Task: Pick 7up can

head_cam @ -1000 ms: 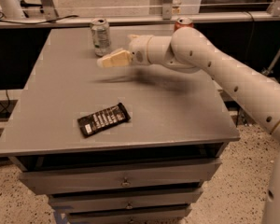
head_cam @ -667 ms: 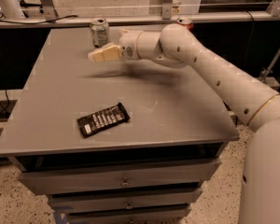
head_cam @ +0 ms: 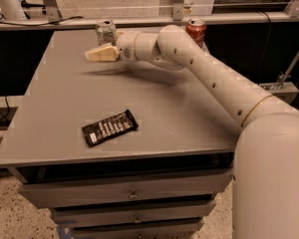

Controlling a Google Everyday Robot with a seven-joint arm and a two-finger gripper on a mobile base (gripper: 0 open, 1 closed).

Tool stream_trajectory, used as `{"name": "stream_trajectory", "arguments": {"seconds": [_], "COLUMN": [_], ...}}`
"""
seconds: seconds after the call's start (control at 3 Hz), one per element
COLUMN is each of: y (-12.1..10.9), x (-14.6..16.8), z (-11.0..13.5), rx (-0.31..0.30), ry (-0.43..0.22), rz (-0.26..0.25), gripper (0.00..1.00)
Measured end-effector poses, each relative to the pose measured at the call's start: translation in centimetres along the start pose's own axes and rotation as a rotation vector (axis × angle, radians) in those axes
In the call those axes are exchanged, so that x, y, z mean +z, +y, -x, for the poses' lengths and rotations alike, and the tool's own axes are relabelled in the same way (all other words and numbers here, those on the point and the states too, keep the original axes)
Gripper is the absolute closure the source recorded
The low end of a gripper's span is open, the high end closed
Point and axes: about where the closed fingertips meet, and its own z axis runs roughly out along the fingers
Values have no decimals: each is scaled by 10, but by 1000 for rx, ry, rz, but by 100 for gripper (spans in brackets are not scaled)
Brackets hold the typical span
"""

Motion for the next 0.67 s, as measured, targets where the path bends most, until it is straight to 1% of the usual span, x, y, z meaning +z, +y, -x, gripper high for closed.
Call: {"name": "stream_trajectory", "arguments": {"seconds": [0.33,0.67], "y": [-1,0], "x": [4,-1], "z": [-4,-5], "rx": [0,0], "ry": [-1,-2], "rz": [-9,-25], "gripper": [41,64]}}
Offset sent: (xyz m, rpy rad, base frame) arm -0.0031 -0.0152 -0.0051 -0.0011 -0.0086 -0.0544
